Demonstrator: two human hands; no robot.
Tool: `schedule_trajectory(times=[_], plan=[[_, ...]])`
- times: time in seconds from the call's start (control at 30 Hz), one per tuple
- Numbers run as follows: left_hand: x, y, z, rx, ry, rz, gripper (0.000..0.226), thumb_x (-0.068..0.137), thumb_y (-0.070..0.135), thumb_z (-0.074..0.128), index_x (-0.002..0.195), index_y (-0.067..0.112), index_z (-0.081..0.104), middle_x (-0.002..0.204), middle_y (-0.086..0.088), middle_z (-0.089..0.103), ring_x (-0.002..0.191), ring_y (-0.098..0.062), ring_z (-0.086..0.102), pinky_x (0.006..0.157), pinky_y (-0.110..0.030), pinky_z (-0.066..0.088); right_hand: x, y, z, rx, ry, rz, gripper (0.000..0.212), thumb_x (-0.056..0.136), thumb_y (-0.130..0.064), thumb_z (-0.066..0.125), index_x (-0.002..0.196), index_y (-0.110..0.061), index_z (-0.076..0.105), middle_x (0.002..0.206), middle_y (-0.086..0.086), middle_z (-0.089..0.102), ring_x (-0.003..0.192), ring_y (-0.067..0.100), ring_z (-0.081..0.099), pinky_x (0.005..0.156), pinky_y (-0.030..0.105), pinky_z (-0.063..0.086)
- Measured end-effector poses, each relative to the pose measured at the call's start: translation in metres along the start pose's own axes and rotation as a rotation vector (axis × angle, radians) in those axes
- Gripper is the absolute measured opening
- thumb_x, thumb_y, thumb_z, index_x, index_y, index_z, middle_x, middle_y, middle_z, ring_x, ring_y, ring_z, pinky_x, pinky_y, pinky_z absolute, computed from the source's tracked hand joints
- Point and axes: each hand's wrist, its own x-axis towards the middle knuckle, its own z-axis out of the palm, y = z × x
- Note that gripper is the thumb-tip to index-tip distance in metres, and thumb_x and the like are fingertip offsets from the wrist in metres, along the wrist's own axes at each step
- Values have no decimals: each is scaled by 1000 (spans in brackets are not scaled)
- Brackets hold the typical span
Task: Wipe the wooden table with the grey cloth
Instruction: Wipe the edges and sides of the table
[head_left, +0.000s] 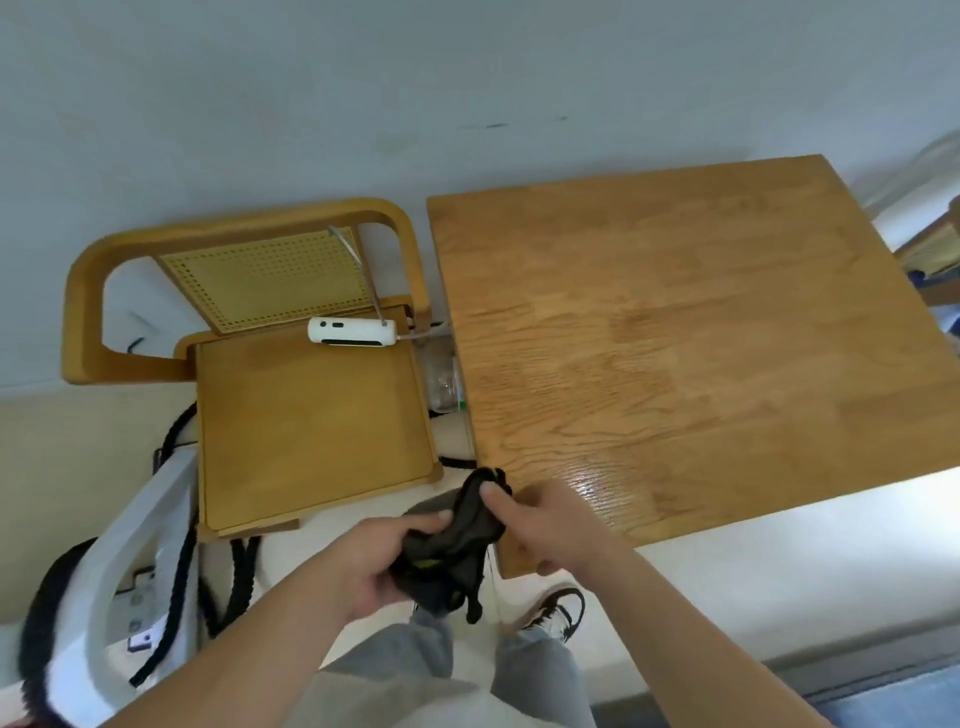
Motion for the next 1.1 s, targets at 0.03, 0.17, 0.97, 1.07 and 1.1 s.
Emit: schedule_trajectory(times=[0.03, 0.17, 0.97, 1.07, 1.1], plan=[[4, 6, -3, 33, 140, 99, 43, 78, 20, 87, 115, 4, 72, 107, -18, 77, 101, -36, 73, 90, -48, 59, 7, -3, -10, -53, 100, -42, 62, 88, -71, 55, 105, -13, 70, 90, 6, 75, 85, 23, 73, 78, 44, 64], [14, 2, 2, 395, 677, 449, 37, 79, 23, 83, 106, 19, 59, 99, -4, 69, 85, -25, 66, 77, -43, 59, 31, -5, -25, -390, 304, -240, 45, 99, -44, 56, 138, -22, 58, 132, 2, 59, 113, 21, 61, 92, 39, 55], [44, -21, 102, 172, 511, 320, 56, 81, 26, 74, 125, 33, 41, 105, -4, 63, 88, -23, 67, 80, -44, 59, 58, -15, -79, -981, -59, -246, 89, 86, -25, 63, 161, -40, 18, 155, -3, 47, 125, 26, 59, 84, 31, 53], [46, -21, 102, 143, 476, 285, 60, 81, 19, 73, 130, 26, 38, 107, -5, 59, 91, -20, 62, 82, -41, 56, 64, -30, -87, -970, -71, -210, 78, 86, -29, 65, 156, -40, 33, 138, -1, 61, 121, 25, 60, 90, 32, 54], [49, -13, 100, 129, 463, 291, 61, 82, 15, 72, 131, 24, 38, 108, -4, 57, 91, -17, 60, 79, -37, 55, 69, -36, -89, -956, -75, -197, 73, 86, -33, 68, 153, -37, 39, 138, -2, 62, 122, 24, 60, 94, 33, 54]])
